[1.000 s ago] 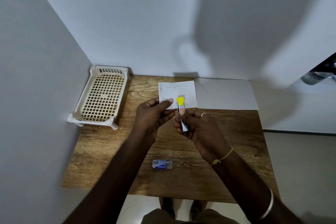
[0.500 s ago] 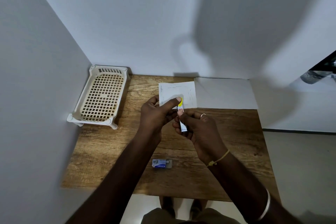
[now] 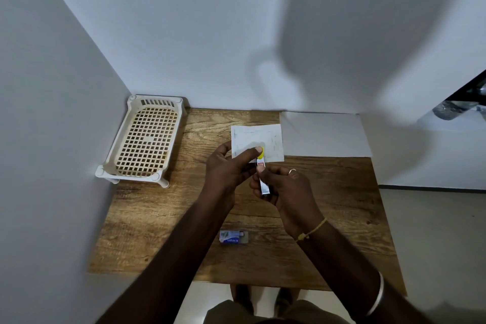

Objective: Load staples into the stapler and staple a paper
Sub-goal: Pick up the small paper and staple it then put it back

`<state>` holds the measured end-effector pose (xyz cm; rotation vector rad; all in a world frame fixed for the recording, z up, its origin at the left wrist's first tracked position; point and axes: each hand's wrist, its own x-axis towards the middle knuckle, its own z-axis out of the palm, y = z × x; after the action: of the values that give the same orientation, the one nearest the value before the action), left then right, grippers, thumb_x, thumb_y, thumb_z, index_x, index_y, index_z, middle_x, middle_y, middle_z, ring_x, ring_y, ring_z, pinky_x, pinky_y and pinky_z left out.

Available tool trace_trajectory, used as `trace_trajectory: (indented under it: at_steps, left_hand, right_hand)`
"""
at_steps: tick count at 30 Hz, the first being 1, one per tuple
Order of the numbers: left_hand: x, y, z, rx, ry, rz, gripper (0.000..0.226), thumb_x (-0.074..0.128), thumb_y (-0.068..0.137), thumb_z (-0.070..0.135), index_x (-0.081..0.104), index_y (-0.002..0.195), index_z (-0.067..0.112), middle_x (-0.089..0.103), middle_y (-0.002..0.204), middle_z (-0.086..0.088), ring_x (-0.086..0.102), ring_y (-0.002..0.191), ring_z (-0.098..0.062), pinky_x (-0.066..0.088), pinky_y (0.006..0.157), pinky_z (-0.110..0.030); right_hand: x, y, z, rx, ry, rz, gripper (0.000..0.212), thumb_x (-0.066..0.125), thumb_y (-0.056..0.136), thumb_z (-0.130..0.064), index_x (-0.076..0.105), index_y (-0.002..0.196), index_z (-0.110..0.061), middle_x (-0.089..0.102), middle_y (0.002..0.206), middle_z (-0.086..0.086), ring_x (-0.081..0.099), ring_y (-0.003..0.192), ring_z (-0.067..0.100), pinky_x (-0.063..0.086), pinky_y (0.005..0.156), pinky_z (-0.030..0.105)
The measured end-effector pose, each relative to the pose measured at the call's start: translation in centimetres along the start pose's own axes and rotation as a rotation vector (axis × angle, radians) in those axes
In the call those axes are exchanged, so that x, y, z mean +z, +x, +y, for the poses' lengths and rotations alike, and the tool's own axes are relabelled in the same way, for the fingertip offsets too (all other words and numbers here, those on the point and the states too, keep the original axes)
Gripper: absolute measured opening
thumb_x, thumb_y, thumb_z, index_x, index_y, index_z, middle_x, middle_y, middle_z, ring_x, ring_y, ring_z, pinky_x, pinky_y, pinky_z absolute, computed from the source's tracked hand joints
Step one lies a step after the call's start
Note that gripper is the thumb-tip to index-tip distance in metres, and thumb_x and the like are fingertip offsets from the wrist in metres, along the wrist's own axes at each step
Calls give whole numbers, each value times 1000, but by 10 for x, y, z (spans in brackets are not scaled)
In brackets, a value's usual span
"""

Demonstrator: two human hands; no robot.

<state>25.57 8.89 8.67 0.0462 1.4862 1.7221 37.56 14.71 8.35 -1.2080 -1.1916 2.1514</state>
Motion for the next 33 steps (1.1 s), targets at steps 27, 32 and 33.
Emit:
trace_trajectory:
  at_steps: [27, 32, 33]
  left_hand:
    - [7, 3, 23, -20, -56, 36, 22, 75, 90, 9, 73, 106, -6, 77, 95, -24, 76, 72, -23, 64, 71, -35]
    - [7, 3, 23, -33, -61, 43, 25, 74, 90, 8, 71, 110, -8, 76, 99, -27, 74, 79, -28, 65, 74, -38]
    - [7, 3, 23, -33, -59, 44, 25, 74, 90, 7, 71, 110, -7, 76, 98, -27, 75, 76, -27, 65, 73, -37]
  right_hand:
    - [4, -1, -19, -68, 56, -85, 30, 75, 87, -28, 75, 110, -9, 76, 98, 20, 75, 91, 31, 60, 72, 32]
    - [4, -1, -18, -52, 79, -90, 36, 75, 84, -30, 74, 111, -7, 76, 99, 21, 75, 94, 33, 61, 75, 33]
    - [3, -1, -18, -48, 90, -91, 35, 75, 84, -29, 74, 110, -6, 76, 99, 21, 75, 94, 33, 61, 75, 33]
